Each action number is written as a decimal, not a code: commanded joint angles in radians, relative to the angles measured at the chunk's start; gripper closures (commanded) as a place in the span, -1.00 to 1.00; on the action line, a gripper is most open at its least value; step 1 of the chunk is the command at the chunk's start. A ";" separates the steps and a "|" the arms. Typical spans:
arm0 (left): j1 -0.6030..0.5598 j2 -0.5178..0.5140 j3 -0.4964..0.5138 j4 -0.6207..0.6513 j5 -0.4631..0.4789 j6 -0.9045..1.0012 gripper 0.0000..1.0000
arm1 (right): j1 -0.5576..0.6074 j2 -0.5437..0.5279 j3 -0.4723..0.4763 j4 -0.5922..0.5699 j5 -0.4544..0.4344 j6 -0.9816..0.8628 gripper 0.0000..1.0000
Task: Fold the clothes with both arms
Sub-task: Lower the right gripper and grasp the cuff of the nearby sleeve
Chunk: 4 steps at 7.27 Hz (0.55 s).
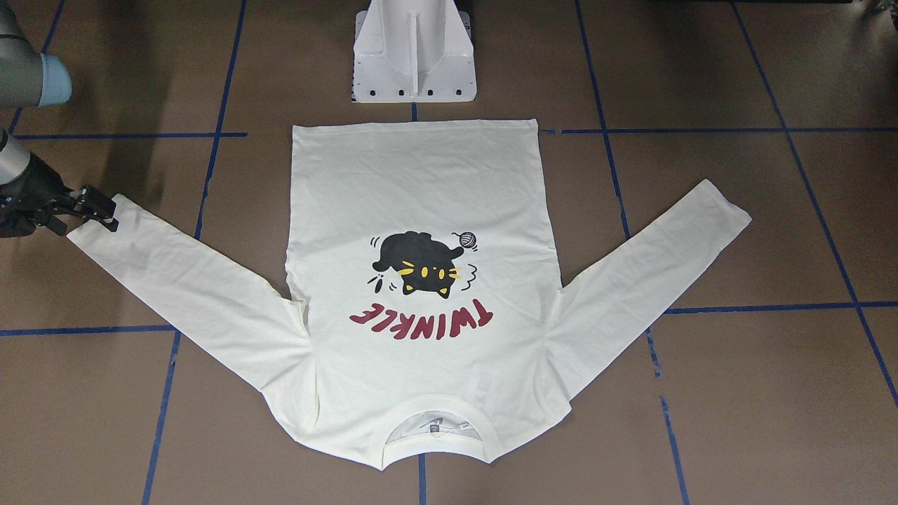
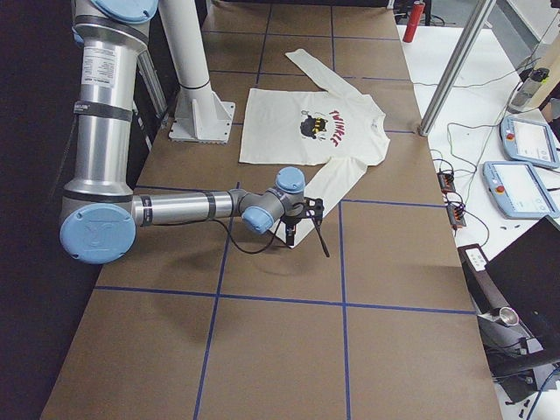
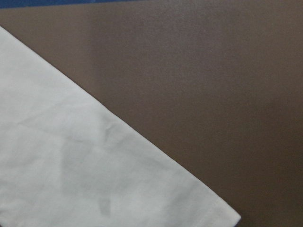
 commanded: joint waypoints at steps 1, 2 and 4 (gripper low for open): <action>-0.001 0.000 -0.001 -0.001 -0.005 0.001 -1.00 | -0.013 -0.007 -0.003 -0.017 0.000 0.001 -1.00; 0.000 0.000 -0.001 -0.001 -0.005 0.001 -1.00 | -0.022 -0.007 -0.003 -0.017 0.000 0.001 -1.00; -0.001 0.000 -0.002 -0.001 -0.005 0.001 -1.00 | -0.031 -0.007 -0.002 -0.043 0.000 0.001 -1.00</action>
